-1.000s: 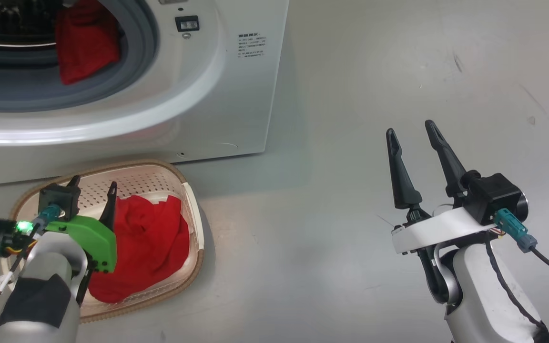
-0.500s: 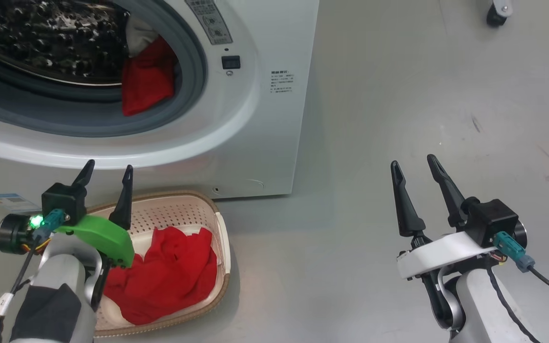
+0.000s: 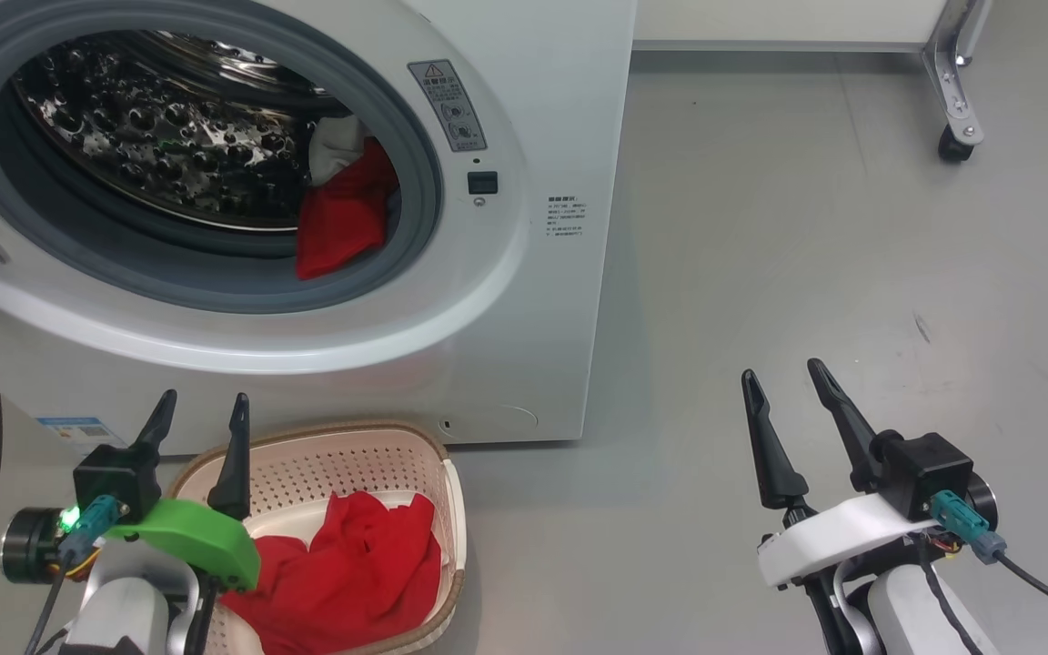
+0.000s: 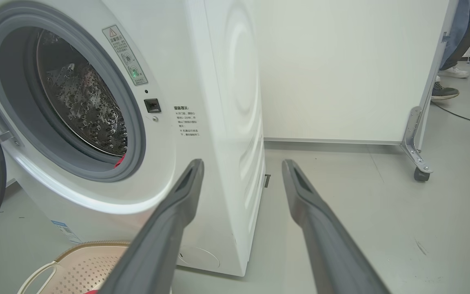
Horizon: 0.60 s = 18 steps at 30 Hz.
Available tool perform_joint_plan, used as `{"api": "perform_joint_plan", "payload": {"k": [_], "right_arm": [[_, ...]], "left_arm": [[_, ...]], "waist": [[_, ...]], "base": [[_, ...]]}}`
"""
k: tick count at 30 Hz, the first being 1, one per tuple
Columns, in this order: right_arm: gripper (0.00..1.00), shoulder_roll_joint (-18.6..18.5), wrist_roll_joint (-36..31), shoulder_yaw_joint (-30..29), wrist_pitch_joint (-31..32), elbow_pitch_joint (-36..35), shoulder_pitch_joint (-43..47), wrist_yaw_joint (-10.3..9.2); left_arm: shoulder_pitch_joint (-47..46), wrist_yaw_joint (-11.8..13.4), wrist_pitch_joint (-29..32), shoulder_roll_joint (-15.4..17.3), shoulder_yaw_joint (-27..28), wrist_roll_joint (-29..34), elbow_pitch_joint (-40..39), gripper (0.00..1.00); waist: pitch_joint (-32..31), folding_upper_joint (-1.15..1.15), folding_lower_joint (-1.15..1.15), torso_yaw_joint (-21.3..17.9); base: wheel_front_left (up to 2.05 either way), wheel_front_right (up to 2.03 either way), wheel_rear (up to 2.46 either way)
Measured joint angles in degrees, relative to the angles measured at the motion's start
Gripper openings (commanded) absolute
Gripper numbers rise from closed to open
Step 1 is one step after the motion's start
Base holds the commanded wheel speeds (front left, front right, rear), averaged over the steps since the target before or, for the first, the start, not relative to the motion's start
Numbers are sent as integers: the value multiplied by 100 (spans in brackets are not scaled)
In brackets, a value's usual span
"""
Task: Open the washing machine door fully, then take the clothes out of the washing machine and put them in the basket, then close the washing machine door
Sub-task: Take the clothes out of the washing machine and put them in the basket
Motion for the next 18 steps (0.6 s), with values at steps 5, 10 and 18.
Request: {"api": "perform_joint_plan", "payload": {"k": [5, 10, 18], "right_arm": [[100, -3, 0, -4, 0, -14, 107, 44], [100, -8, 0, -5, 0, -13, 171, 51], [100, -7, 0, -7, 0, -45, 171, 52]], "left_arm": [[269, 97, 0, -149, 142, -96, -354, 100], [459, 143, 0, -162, 163, -97, -557, 100], [624, 146, 0, -174, 165, -94, -792, 100]], "waist": [[-166, 0, 0, -6], [-215, 0, 0, -20], [-229, 0, 0, -49]], "base": [[0, 0, 0], [0, 0, 0], [0, 0, 0]]}}
